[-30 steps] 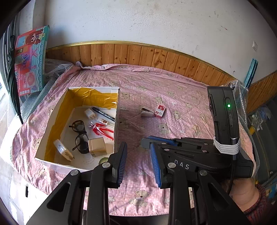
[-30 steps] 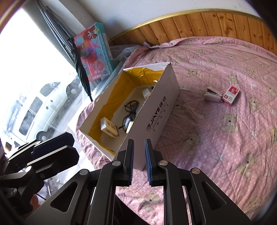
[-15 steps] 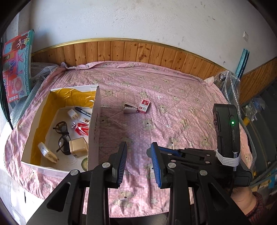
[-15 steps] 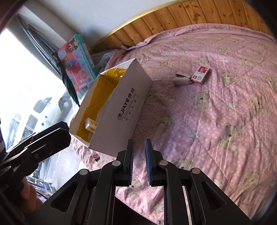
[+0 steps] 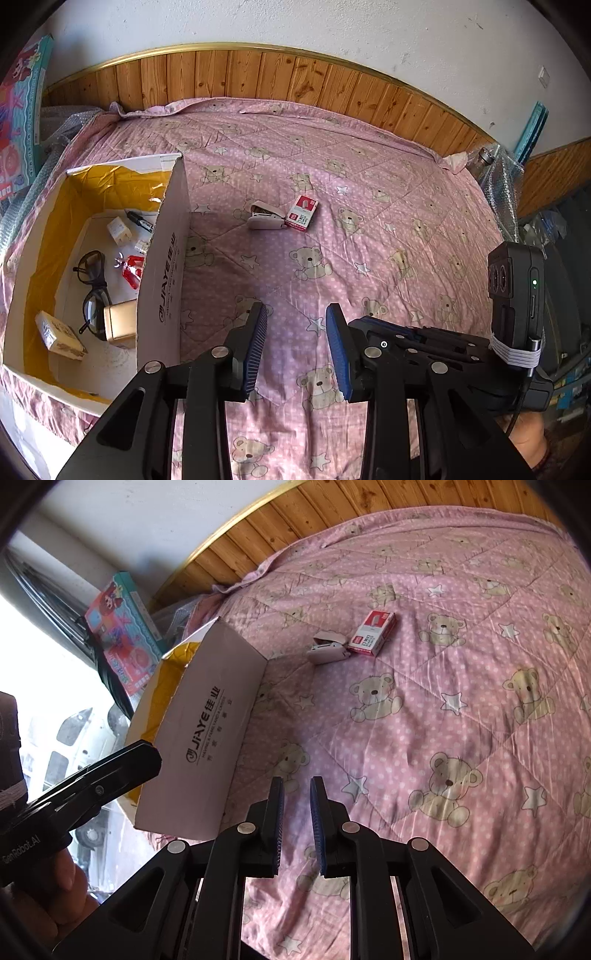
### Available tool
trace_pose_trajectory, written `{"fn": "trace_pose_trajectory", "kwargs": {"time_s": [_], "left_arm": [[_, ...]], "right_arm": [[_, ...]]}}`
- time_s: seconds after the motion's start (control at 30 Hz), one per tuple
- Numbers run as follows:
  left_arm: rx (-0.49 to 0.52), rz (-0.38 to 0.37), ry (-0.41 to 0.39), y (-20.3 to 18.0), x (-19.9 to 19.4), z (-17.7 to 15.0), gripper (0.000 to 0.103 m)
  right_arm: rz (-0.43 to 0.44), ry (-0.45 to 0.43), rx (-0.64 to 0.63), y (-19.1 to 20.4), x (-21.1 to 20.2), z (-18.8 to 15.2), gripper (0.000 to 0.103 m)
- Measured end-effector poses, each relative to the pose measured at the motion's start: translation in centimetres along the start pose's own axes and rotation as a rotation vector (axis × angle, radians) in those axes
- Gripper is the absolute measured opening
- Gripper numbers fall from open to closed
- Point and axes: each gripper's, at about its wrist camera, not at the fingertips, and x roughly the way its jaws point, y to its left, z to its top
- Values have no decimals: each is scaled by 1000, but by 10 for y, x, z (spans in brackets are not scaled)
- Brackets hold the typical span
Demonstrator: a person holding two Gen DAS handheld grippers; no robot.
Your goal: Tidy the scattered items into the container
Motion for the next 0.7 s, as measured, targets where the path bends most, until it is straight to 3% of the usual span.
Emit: {"fn": "trace_pose_trajectory", "kwargs": {"time_s": [0.57, 0.7], "left_arm": [[-82, -38, 79, 34, 69, 31, 35], [-96, -48, 92, 39, 86, 38, 35]], "right_arm": [[-42, 81, -87, -16, 94, 97, 18], [-52, 88, -109, -22, 117, 121, 23]]}}
